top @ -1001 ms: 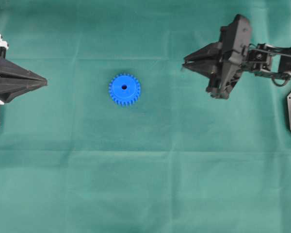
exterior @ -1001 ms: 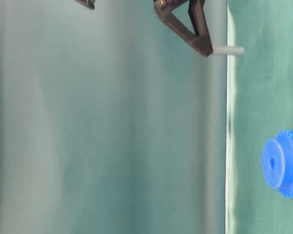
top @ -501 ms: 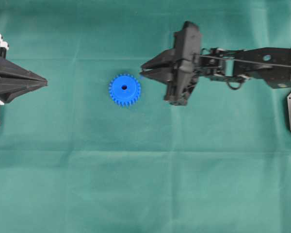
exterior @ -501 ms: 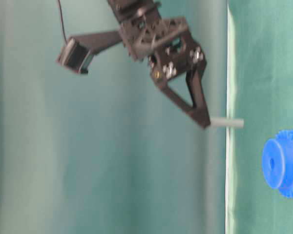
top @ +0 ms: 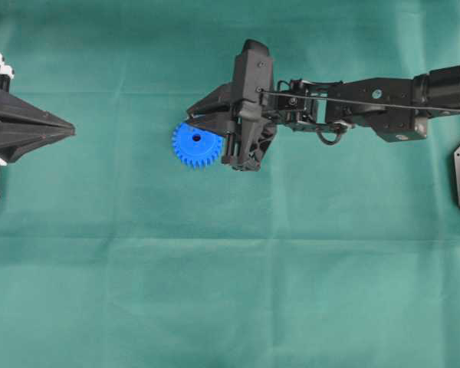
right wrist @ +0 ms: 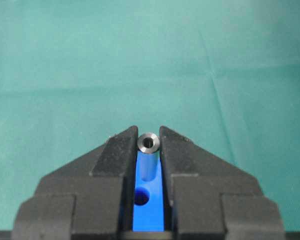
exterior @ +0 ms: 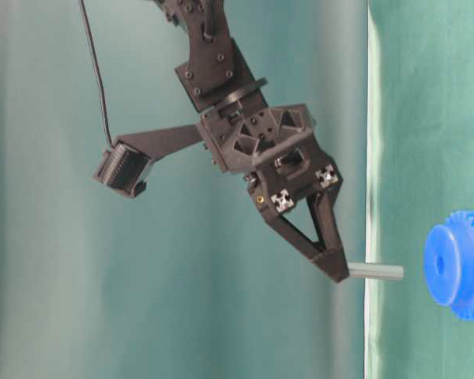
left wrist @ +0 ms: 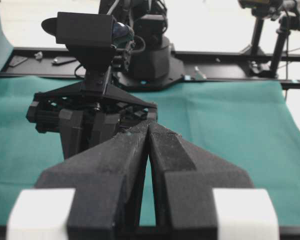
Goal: Insert the shaft placed at a random location into the center hole of the medium gear at another random location.
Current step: 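Carry the shaft left over the blue gear's center hole, then align the held shaft above the gear hole with the right gripper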
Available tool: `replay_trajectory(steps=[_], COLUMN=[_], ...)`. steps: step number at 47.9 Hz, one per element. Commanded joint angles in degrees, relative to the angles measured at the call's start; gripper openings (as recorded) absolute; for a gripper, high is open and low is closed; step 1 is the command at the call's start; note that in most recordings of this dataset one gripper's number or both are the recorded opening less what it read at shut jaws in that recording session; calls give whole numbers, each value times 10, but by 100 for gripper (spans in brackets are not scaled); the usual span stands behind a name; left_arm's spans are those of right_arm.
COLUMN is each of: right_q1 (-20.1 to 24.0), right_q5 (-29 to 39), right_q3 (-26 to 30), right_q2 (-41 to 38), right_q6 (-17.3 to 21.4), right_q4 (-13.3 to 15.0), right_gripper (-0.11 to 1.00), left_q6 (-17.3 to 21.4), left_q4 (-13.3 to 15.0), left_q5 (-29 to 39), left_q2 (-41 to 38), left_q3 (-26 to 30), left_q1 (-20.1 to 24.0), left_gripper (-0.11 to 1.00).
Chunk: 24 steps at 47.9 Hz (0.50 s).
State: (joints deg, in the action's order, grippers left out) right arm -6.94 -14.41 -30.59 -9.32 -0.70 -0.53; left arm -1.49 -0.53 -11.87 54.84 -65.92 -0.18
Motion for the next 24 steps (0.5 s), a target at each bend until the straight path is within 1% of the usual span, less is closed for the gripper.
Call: replay_trajectory(steps=[1,24], right_q1=[1,1], right_q5=[4,14], right_q3=[18,16], right_q2=[6,6], right_q6=[-3,-2], right_q4=[1,0], right_gripper=[14,14], left_q6=[-1,-1], left_q4=[-1,-2], left_q5=[-2,-1], left_q2=[-4,-4], left_q3=[9,9], left_q1=[0,1], left_gripper=[0,0])
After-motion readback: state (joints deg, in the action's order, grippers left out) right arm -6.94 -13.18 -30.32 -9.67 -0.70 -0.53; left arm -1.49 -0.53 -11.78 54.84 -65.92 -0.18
